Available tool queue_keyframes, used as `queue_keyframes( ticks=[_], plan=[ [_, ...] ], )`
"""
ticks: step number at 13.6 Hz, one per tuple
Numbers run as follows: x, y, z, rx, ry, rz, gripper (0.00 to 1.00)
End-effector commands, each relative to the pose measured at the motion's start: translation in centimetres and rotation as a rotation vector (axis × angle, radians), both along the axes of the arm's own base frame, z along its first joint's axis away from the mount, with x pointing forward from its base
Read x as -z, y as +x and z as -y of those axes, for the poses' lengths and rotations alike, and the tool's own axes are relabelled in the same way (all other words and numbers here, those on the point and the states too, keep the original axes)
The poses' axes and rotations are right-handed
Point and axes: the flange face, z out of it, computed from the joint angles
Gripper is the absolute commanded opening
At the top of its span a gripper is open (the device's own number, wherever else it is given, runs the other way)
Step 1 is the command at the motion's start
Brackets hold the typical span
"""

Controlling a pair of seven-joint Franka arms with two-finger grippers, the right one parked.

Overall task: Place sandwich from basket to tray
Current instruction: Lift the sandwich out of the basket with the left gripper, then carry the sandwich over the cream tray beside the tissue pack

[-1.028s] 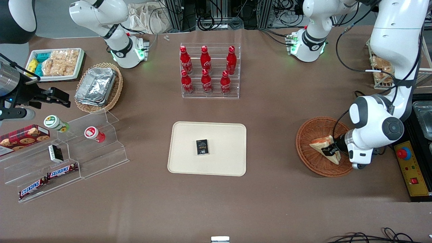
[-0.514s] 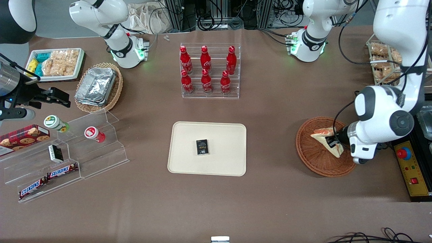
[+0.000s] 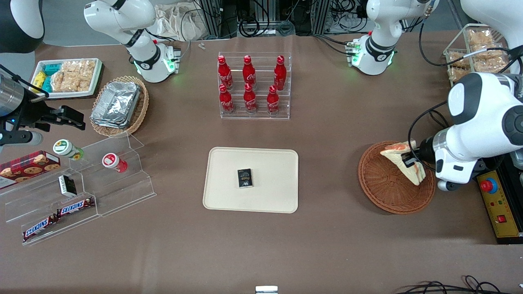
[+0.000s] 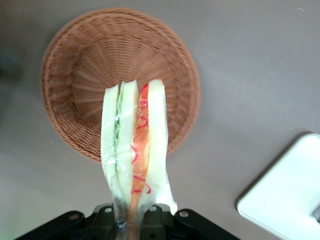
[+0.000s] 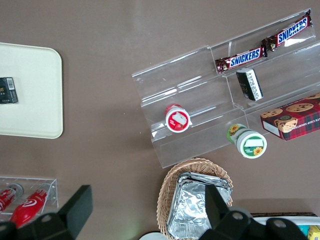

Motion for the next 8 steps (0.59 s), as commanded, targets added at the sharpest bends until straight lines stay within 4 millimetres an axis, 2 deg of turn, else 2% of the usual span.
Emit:
queue_keyframes(
  ticks=[1, 3, 5, 6, 8],
  plan=[
    [-1.1, -0.1, 3.7, 0.152, -0.014, 0.012, 0.00],
    [-1.1, -0.5, 8.3, 0.253, 0.013, 0.041, 0.00],
    [-0.3, -0.8, 14.8, 0.362, 0.029, 0.074, 0.00],
    [0.1, -0.4, 17.0, 0.389, 0.031, 0.099, 0.00],
    [1.9, -0.5, 22.0, 0.424, 0.031, 0.126, 0.00]
  ],
)
